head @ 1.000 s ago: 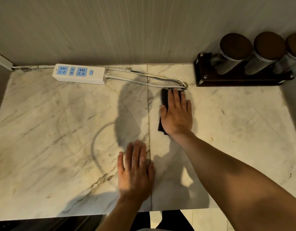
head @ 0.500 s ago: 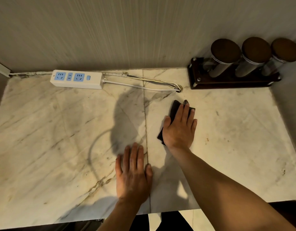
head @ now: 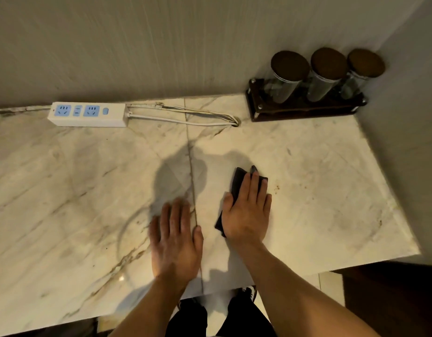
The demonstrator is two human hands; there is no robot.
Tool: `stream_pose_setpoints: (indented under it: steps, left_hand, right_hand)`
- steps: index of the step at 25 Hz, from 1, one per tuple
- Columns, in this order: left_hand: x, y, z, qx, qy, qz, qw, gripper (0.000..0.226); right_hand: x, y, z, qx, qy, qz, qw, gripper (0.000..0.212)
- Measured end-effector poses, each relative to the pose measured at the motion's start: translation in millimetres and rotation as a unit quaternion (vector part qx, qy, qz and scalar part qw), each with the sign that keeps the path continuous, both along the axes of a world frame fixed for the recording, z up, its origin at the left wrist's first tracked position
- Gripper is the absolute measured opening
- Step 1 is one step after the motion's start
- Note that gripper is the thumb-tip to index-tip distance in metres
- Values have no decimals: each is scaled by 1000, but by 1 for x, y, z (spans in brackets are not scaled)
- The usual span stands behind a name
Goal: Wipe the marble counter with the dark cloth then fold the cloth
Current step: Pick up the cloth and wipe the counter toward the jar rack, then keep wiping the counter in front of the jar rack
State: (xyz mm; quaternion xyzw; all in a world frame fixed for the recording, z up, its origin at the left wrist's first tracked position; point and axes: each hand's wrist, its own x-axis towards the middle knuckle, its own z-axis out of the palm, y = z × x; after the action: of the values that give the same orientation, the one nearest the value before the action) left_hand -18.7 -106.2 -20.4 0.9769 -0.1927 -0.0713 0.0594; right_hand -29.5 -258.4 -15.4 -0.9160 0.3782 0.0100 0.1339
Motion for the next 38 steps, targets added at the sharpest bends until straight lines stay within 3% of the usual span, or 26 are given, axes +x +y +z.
stream_pose_setpoints:
  steps: [9, 15, 18, 26, 31, 38]
  left_hand:
    - [-1, -1, 3, -23, -15, -12, 1000, 63]
    - [-5, -22, 10, -34, -6, -12, 999, 65]
    - [-6, -36, 12, -50, 0, -17, 999, 66]
    - [-5, -57, 11, -88, 37, 48, 994, 56]
    - [-8, -64, 6, -65, 20, 77, 995, 59]
    - [-9, -69, 4, -30, -9, 75, 997, 57]
  right_hand:
    - [-58, 22, -3, -13, -24, 21, 999, 66]
    - [-90, 18, 0, -20, -19, 112, 993, 66]
    - [-109, 0, -1, -25, -15, 216, 976, 66]
    - [-116, -71, 6, -26, -7, 460, 888, 65]
    - [-95, -96, 7, -37, 26, 503, 863, 66]
    - [-56, -120, 6, -38, 56, 497, 865, 65]
